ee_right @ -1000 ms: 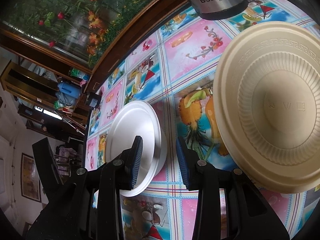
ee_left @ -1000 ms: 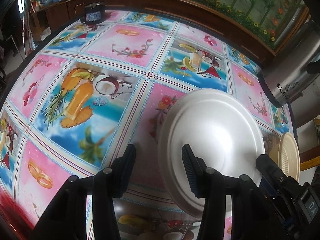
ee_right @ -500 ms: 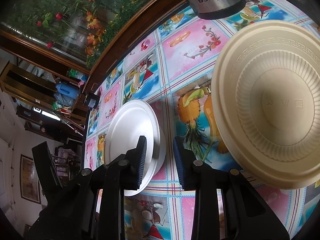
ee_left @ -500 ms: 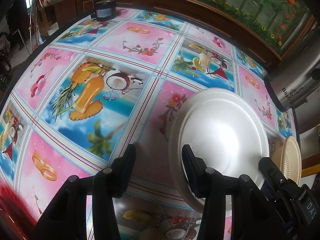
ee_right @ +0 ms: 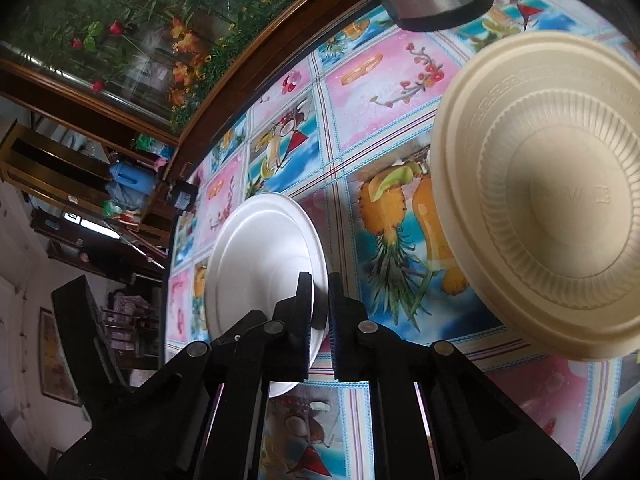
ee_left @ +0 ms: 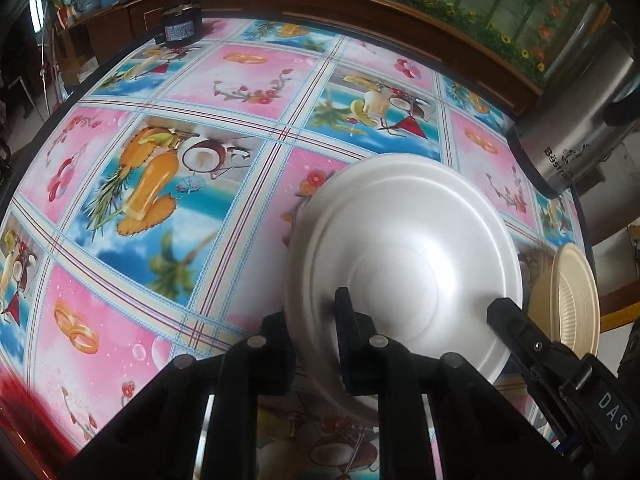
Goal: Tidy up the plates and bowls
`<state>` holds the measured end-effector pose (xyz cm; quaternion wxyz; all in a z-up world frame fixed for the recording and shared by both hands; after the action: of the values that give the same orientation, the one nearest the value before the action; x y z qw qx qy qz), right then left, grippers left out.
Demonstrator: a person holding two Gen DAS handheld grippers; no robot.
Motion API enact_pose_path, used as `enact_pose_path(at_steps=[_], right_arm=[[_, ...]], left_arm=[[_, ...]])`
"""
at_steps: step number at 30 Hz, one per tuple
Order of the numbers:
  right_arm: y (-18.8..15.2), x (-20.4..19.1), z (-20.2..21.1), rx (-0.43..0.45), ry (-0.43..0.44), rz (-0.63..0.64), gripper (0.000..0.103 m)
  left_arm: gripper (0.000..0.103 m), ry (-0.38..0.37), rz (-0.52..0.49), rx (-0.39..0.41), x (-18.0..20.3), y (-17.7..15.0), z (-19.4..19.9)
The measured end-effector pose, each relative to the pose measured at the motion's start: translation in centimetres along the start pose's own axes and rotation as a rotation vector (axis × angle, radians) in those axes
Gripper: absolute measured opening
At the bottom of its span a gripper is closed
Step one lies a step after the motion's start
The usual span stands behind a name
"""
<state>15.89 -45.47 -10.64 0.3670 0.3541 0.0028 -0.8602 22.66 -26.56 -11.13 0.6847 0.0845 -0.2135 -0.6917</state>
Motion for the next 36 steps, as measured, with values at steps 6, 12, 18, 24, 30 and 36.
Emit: enact_pose_path(at_steps=[6,12,18,24,30,36], right_arm=[[-0.5,-0.4,-0.1,-0.019,-0.017,0.007,0.007],[-2.1,-1.4,1.2,-0.031,-0.037,0.041,0.007],[-5.2,-0.2,4.8,-0.001,-0.044,0.031,0.007],[-8.5,0.6,9.3,0.026,-0.045,0.036,0.007],[-12.4,0.9,13.1,0.059,-0.038,0.049,0.007],[-15.6,1.0,15.3,0.068,-0.039,0.065,0.007]], left_arm=[[0.016,0.012,-0.008,0.0,-0.4,-0.9,0.7],[0.016,0.022,-0.003,0.014,-1.3,-2.3,2.3],[0.016,0.005,-0.05,0.029,-0.4,-5.7,4.6],[0.016,-0.038,-0.085,0.053,0.1,-9.7,7.4],[0.016,-0.055,-0.133,0.111,0.1,-13.7,10.6],[0.016,-0.077,-0.153,0.122,-0.7,-16.6,12.3]])
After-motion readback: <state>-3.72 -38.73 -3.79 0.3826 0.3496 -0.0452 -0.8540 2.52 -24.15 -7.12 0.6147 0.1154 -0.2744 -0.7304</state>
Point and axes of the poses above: each gripper's, at about its wrist camera, not at the fingertips, and z roughly against the way its jaws point, x to its right, y to its top, the point moved 3 cm from there along -z, roughly the way its jaws point
